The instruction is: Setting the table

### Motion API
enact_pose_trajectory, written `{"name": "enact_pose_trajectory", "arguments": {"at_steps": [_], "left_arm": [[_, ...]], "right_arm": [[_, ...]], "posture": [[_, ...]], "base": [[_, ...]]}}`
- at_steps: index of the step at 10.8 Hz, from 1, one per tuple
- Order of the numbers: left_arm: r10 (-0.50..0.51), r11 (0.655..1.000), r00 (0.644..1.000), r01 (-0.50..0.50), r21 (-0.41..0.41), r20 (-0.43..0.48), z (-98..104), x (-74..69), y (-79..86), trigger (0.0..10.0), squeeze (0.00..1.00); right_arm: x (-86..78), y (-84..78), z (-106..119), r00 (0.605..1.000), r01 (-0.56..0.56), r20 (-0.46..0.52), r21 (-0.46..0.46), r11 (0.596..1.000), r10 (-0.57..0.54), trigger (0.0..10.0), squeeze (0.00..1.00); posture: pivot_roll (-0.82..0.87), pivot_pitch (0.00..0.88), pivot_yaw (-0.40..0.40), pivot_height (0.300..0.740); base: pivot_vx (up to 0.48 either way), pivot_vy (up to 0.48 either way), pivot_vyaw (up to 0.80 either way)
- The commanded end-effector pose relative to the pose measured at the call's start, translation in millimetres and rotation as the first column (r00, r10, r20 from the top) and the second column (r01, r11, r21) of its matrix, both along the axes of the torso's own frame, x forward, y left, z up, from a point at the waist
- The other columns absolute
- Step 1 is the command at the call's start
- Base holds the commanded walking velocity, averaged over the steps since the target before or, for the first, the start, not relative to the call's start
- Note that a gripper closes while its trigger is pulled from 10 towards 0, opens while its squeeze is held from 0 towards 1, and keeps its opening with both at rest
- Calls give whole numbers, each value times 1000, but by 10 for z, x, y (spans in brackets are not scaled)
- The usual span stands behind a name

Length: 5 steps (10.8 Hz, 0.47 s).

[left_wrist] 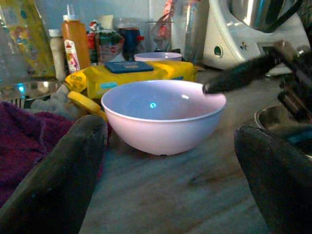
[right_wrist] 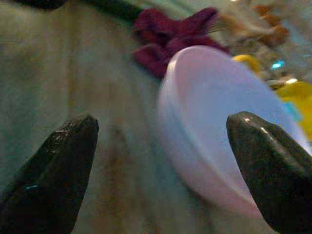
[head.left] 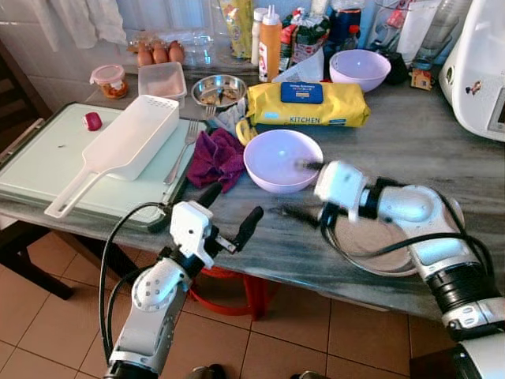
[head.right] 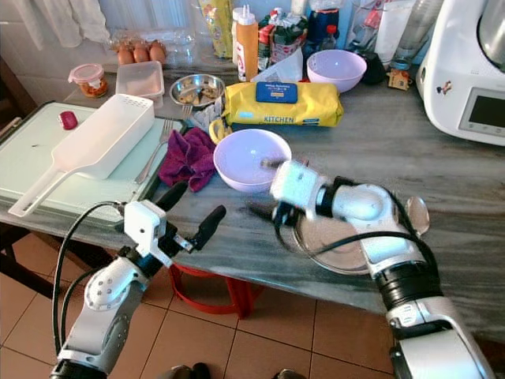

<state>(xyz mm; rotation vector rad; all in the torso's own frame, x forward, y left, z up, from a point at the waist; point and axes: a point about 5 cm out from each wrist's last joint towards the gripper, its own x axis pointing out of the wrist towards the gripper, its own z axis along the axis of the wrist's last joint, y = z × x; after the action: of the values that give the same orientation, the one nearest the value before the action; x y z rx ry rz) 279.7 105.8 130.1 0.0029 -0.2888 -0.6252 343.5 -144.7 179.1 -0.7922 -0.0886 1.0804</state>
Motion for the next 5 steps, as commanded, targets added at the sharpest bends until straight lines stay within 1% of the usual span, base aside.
{"name": "enact_pose_trajectory", "arguments": {"at_steps": [1,2,3,4,5], "left_arm": [[1,1000,1000,-1,13,-2,-1,-7,14,10000,0],[4,1000,1000,-4,11,-3,0,-18,13,10000,0],[5,1000,1000,-5,11,-4,-4,-27,11,10000,0],[9,1000,1000,-9,9,-6,-6,-37,12,10000,0],[10,1000,1000,-10,8,-6,-6,-41,17,10000,0]], "right_arm": [[12,18,28,999,-46,14,-73,996,47,10000,0],[19,17,12,998,-59,3,-97,994,60,10000,0],[40,3,-1,998,-60,13,-132,989,62,8314,0],[66,-17,-18,996,-66,43,-199,978,76,8902,0],[72,-13,-16,995,-70,55,-212,975,84,8784,0]], "posture": [[-122,163,53,740],[-118,164,48,740],[-116,165,47,740],[-112,165,44,740],[-111,164,44,740]], "base": [[0,0,0],[0,0,0],[0,0,0],[0,0,0],[0,0,0]]}}
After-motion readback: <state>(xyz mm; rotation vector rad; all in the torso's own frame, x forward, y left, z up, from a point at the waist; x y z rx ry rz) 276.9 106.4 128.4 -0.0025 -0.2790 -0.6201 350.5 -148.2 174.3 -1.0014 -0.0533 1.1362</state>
